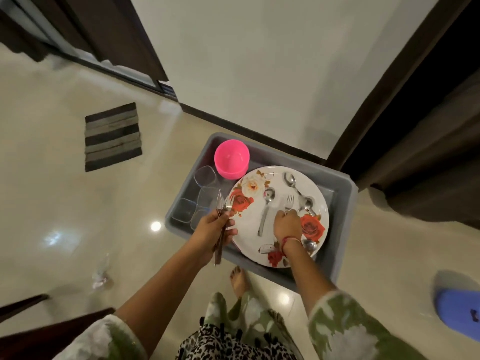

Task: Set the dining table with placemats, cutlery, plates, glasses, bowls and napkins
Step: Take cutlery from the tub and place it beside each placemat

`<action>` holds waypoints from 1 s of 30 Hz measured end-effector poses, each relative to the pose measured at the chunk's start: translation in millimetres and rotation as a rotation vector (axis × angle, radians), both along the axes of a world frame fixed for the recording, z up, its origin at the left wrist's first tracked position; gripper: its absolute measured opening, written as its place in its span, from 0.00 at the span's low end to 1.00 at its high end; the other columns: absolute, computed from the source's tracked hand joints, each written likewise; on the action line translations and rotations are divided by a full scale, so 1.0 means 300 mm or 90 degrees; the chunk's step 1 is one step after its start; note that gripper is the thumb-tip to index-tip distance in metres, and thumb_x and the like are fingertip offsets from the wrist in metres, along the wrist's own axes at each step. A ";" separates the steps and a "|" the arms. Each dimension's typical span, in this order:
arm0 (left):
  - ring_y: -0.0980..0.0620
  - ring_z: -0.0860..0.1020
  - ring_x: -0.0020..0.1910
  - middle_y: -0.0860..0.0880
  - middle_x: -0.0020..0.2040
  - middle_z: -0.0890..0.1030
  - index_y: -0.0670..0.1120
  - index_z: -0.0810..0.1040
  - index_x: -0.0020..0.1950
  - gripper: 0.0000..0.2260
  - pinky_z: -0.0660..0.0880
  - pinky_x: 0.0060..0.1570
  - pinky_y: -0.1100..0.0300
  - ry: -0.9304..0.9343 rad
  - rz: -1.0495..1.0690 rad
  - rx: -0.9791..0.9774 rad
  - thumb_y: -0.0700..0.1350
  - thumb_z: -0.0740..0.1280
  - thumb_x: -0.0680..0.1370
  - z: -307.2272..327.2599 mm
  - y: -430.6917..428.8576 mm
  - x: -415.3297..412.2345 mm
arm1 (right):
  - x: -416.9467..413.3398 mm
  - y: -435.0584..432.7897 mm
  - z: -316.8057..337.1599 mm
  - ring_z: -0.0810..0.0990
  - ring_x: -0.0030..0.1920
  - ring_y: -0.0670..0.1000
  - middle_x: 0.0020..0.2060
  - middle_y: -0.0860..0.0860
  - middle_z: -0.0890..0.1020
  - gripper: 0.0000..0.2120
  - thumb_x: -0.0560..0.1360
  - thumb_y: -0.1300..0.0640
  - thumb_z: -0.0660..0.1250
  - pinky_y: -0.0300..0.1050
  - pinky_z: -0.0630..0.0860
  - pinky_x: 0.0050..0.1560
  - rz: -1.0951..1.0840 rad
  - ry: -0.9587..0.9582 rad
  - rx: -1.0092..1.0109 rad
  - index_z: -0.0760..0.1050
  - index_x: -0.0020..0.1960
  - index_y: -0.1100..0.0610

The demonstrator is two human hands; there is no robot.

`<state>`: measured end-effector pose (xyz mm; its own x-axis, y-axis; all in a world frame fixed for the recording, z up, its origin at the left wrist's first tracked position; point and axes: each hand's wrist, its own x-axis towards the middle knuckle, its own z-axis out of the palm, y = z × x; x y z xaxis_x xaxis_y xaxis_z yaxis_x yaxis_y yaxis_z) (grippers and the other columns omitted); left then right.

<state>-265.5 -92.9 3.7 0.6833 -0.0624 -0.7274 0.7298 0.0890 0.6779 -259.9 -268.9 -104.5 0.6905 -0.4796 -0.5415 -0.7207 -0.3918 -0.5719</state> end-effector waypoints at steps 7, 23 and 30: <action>0.59 0.70 0.23 0.49 0.37 0.79 0.44 0.74 0.49 0.06 0.66 0.21 0.69 -0.031 0.187 -0.079 0.41 0.58 0.82 0.188 0.069 -0.274 | -0.244 0.280 0.448 0.69 0.31 0.41 0.29 0.43 0.72 0.11 0.79 0.56 0.58 0.35 0.67 0.35 0.228 -0.208 0.402 0.71 0.38 0.47; 0.60 0.60 0.18 0.52 0.28 0.70 0.47 0.73 0.39 0.12 0.52 0.17 0.70 -0.211 0.860 -0.149 0.53 0.62 0.78 0.412 0.743 -1.046 | -0.615 1.099 0.720 0.69 0.28 0.46 0.24 0.46 0.71 0.19 0.79 0.51 0.62 0.44 0.68 0.35 1.083 -0.181 0.378 0.73 0.30 0.55; 0.62 0.61 0.18 0.53 0.26 0.67 0.46 0.72 0.37 0.07 0.56 0.15 0.70 -0.218 1.071 0.038 0.44 0.69 0.72 0.422 1.017 -1.335 | -0.802 1.567 0.744 0.72 0.31 0.44 0.29 0.51 0.76 0.18 0.79 0.49 0.61 0.39 0.68 0.35 1.418 -0.106 0.396 0.76 0.33 0.52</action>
<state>-666.0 212.1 130.3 0.0768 0.8507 -0.5200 -0.2992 0.5172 0.8018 -500.5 201.2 118.8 -0.2391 0.9553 -0.1741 0.4738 -0.0418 -0.8796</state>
